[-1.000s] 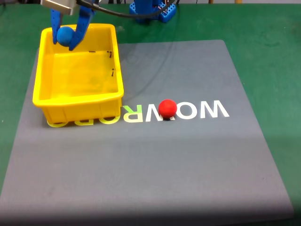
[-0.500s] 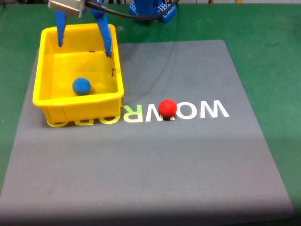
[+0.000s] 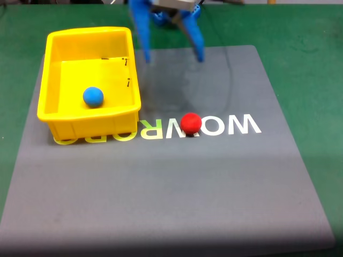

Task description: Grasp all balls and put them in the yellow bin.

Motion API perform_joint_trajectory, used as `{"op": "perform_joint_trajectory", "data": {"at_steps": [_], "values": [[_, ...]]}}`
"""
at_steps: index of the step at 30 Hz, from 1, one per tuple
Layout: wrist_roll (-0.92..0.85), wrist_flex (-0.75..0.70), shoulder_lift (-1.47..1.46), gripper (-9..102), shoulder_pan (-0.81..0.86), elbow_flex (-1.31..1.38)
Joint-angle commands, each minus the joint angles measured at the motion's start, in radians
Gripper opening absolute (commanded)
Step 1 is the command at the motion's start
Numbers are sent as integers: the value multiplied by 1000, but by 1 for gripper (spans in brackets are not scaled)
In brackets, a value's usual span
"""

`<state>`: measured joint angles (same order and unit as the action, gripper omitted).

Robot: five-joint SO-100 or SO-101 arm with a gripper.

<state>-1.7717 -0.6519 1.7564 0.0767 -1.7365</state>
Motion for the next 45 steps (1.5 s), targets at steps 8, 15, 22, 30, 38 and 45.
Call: {"op": "perform_joint_trajectory", "data": {"at_steps": [8, 15, 22, 30, 38, 45], "values": [[54, 40, -229, 39, -61, 179], [55, 37, -388, 38, -71, 307], [43, 35, -495, 38, -72, 357], [34, 38, -569, 38, -74, 359], [32, 44, -647, 37, -72, 405], [32, 46, -692, 37, -81, 433]]}}
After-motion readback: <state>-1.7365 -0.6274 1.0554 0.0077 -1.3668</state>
